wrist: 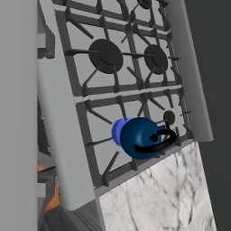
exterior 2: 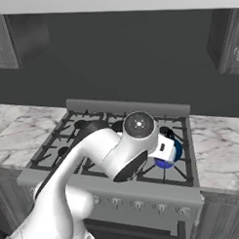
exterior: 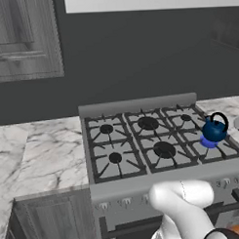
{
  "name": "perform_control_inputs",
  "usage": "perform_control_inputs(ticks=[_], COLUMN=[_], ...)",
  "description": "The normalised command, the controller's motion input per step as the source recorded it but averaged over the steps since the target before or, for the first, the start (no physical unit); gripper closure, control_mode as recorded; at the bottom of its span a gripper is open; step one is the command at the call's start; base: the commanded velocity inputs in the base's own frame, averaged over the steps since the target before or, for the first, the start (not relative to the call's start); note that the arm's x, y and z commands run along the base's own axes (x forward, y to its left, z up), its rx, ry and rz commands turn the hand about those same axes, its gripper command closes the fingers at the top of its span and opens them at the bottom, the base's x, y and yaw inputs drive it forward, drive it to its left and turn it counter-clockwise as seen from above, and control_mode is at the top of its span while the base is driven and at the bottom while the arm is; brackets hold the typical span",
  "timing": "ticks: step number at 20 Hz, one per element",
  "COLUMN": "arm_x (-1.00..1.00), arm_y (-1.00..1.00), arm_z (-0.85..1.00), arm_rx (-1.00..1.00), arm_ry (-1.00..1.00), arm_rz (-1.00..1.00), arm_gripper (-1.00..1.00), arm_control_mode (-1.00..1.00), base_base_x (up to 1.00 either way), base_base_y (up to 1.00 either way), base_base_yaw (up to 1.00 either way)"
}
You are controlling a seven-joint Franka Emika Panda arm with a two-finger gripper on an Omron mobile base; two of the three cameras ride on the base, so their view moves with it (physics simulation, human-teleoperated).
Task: The kettle is done boiling. Turn off the stove, then wait for 300 timesteps before moving the kettle to the dining table.
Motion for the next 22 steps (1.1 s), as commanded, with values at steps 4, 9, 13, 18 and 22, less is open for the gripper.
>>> perform_control_inputs(ticks=[4, 9, 13, 18, 22], arm_x=[-0.34, -0.12, -0.23, -0.22, -0.26], arm_y=[-0.41, -0.36, -0.45, -0.36, -0.21], arm_z=[-0.07, -0.04, -0.16, -0.19, -0.16], arm_rx=[0.04, 0.1, 0.23, 0.24, 0.24], arm_ry=[-0.07, 0.0, 0.0, 0.0, 0.0], arm_rz=[0.0, -0.01, -0.14, -0.2, -0.21], arm_gripper=[-1.0, -1.0, -1.0, -1.0, -1.0], arm_control_mode=[-1.0, -1.0, -1.0, -1.0, -1.0], base_base_x=[0.0, 0.0, 0.0, 0.0, 0.0], base_base_y=[0.0, 0.0, 0.0, 0.0, 0.0], base_base_yaw=[0.0, 0.0, 0.0, 0.0, 0.0])
